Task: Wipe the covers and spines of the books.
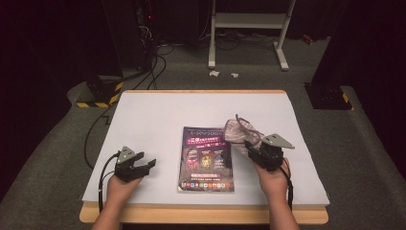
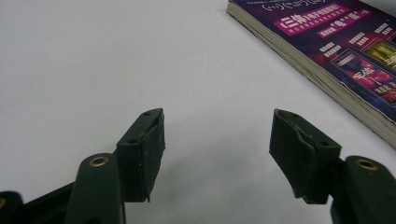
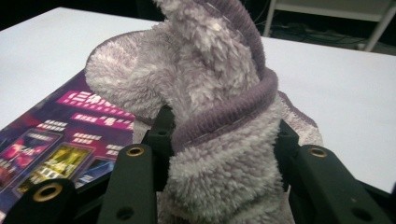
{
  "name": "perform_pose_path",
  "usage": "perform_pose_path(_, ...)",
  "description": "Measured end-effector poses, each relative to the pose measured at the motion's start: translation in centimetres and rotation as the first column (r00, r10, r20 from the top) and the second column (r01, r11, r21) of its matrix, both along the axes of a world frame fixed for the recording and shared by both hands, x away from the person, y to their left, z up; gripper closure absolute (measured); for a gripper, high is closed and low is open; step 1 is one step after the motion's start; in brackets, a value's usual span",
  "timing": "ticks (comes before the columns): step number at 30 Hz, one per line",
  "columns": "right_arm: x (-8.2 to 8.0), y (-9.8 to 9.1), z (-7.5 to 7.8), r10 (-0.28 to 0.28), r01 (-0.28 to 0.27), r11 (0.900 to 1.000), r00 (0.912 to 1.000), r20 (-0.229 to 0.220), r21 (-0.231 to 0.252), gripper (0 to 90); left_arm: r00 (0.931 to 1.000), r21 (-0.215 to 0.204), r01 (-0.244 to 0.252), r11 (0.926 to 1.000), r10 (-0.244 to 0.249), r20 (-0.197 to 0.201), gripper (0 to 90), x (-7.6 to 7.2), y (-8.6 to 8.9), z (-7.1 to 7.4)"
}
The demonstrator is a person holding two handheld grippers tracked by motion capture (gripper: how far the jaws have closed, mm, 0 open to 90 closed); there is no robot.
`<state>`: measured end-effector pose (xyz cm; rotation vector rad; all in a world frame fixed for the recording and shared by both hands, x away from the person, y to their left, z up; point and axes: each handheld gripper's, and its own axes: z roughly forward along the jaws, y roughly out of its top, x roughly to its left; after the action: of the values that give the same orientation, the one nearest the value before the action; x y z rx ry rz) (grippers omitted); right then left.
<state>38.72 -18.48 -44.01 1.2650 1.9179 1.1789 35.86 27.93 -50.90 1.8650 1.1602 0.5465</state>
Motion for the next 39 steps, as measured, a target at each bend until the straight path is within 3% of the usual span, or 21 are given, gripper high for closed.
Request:
perform_pose_path(9, 0.0, -2.9, 0.4, -0.073, 0.073, 0.9972, 0.9973, 0.007, 0.015, 56.7, 1.0, 0.0, 0.0, 1.0, 0.0, 0.0, 36.0, 0.0, 0.0, 0.0)
perform_pose_path(17, 0.4, -4.9, -0.4, -0.137, 0.137, 0.9905, 0.9905, -0.013, -0.013, 56.3, 1.0, 0.001, 0.0, 1.0, 0.0, 0.0, 36.0, 0.0, 0.0, 0.0)
perform_pose_path(29, 2.1, -6.5, -3.8, -0.191, 0.183, 0.9809, 0.9715, -0.141, -0.066, 55.0, 1.0, 0.006, 0.003, 1.0, -0.003, 0.0, 36.0, 0.0, -0.1, 0.0)
perform_pose_path(35, 2.7, -6.6, -5.3, -0.169, 0.156, 0.9849, 0.9596, -0.225, -0.075, 51.7, 1.0, 0.009, 0.002, 1.0, -0.002, -0.001, 36.0, 0.0, -0.1, 0.0)
perform_pose_path(39, 2.9, -6.2, -5.7, -0.163, 0.14, 0.9842, 0.9577, -0.237, -0.108, 49.0, 1.0, 0.009, 0.002, 1.0, -0.002, -0.001, 36.1, 0.0, -0.1, 0.0)
